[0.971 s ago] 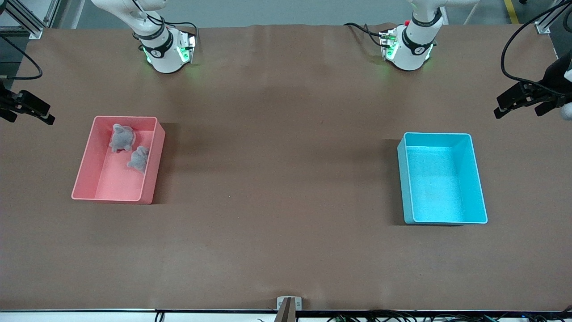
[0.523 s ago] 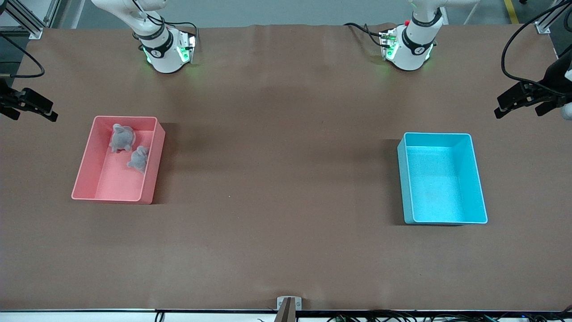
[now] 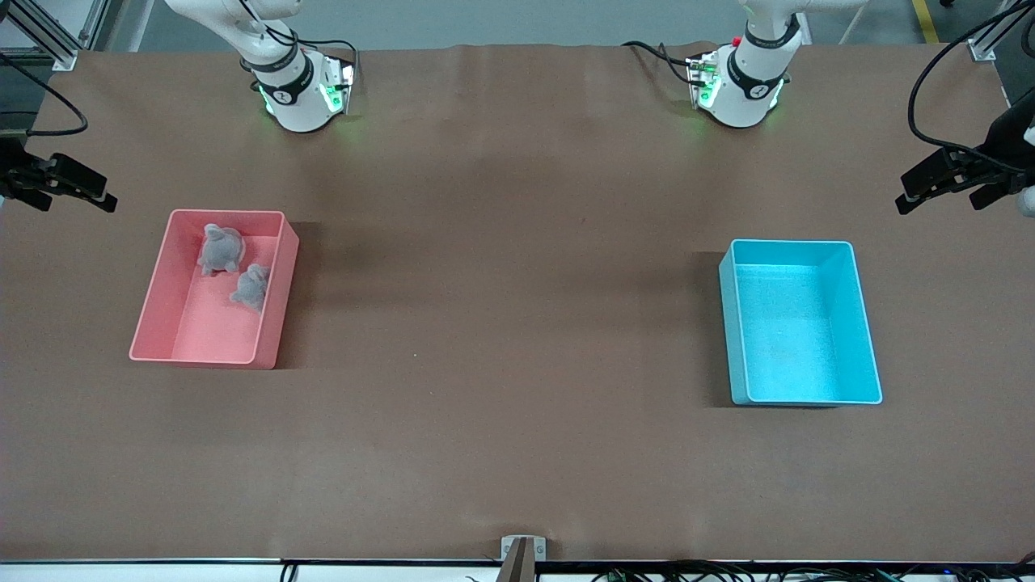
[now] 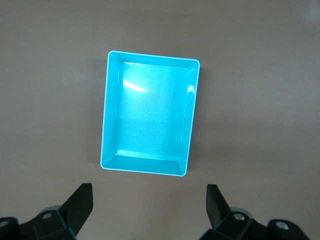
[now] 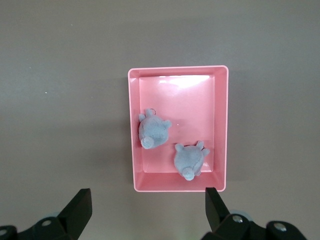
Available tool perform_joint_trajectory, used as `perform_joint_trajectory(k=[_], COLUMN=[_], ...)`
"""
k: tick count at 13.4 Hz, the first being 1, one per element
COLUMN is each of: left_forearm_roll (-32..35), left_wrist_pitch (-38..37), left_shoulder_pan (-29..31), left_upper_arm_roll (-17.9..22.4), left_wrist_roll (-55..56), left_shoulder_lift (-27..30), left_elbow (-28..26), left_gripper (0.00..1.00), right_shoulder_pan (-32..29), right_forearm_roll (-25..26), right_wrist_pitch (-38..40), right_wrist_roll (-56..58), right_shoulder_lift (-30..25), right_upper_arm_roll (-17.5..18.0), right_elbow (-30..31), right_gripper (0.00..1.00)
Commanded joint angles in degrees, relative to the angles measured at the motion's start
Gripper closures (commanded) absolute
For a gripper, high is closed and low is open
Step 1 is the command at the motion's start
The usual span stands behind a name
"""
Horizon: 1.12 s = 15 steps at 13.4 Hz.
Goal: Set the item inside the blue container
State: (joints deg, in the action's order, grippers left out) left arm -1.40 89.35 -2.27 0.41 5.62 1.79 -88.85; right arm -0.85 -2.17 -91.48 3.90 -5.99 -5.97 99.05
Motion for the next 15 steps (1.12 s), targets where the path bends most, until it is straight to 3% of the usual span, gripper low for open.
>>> perform_joint_trajectory(k=[1,15], left_forearm_roll=[-1.3,-1.3], left_wrist_pitch=[-1.3,-1.3], left_shoulder_pan=[0.4,0.3], left_upper_arm_roll=[0.1,0.0], left_wrist_roll=[-0.5,-0.4], left_shoulder_lift=[-0.4,-0.4], left_elbow=[1.4,1.5], left_gripper=[0.0,0.0], right_shoulder_pan=[0.0,0.1], right_forearm_roll=[-0.5,1.8], right_wrist_pitch=[0.3,-0.4], right_wrist_roll=[1.3,1.6], right_shoulder_lift=[-1.0,-1.2], right_upper_arm_roll=[0.1,0.3], right_elbow=[1.0,0.9], right_gripper=[0.0,0.0])
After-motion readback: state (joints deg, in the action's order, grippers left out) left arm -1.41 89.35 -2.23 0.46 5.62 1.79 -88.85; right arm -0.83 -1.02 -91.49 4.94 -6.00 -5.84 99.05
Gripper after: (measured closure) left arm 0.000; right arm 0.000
